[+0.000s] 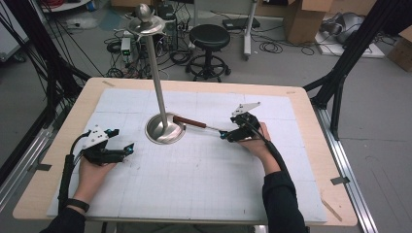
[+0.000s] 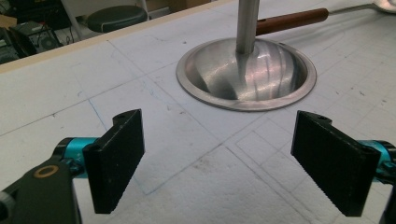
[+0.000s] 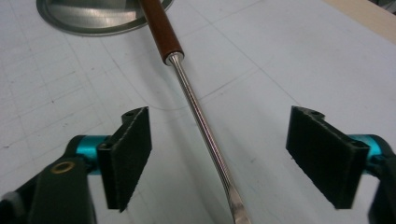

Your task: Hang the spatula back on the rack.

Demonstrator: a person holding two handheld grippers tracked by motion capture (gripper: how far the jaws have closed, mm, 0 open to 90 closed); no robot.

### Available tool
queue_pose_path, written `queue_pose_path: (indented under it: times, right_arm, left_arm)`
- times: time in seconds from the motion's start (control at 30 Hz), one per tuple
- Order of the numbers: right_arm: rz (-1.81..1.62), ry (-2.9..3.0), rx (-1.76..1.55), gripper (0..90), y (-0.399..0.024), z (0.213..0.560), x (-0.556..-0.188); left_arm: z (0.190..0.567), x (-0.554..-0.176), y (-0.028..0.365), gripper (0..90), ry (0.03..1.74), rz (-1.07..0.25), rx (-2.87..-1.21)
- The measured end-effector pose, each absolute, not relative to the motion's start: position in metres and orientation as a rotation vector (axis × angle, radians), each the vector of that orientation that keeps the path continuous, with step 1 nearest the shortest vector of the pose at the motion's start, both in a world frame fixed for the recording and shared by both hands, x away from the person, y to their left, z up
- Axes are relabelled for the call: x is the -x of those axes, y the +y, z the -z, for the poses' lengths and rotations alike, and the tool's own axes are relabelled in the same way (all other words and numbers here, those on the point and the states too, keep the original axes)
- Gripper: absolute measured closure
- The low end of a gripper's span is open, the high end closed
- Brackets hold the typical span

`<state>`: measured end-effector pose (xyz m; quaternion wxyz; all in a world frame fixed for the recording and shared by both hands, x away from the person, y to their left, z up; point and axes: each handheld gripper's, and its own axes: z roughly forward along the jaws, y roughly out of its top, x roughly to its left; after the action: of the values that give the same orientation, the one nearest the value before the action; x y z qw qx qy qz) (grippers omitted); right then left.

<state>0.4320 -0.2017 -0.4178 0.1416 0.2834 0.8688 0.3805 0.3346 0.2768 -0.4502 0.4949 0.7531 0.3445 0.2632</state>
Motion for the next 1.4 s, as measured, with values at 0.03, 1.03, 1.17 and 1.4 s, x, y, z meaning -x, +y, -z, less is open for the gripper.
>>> queue_pose_path:
  times: [0.03,1.03,1.17,1.4]
  right_arm:
    - [-1.087,2.516,-0.803,26.2,-0.199,0.419,-0.433]
    - [-0.920,2.709,-0.821,83.7,-0.188,0.432,-0.445]
    - [-0.910,2.709,-0.815,84.5,-0.188,0.431,-0.445]
    - [-0.925,2.728,-0.849,84.8,-0.193,0.430,-0.444]
  left_arm:
    - [0.450,-0.335,0.277,17.9,0.834,-0.639,-1.827]
    - [0.450,-0.334,0.275,17.9,0.824,-0.658,-1.842]
    - [0.450,-0.334,0.274,17.9,0.819,-0.659,-1.846]
    - [0.450,-0.333,0.274,17.9,0.819,-0.660,-1.846]
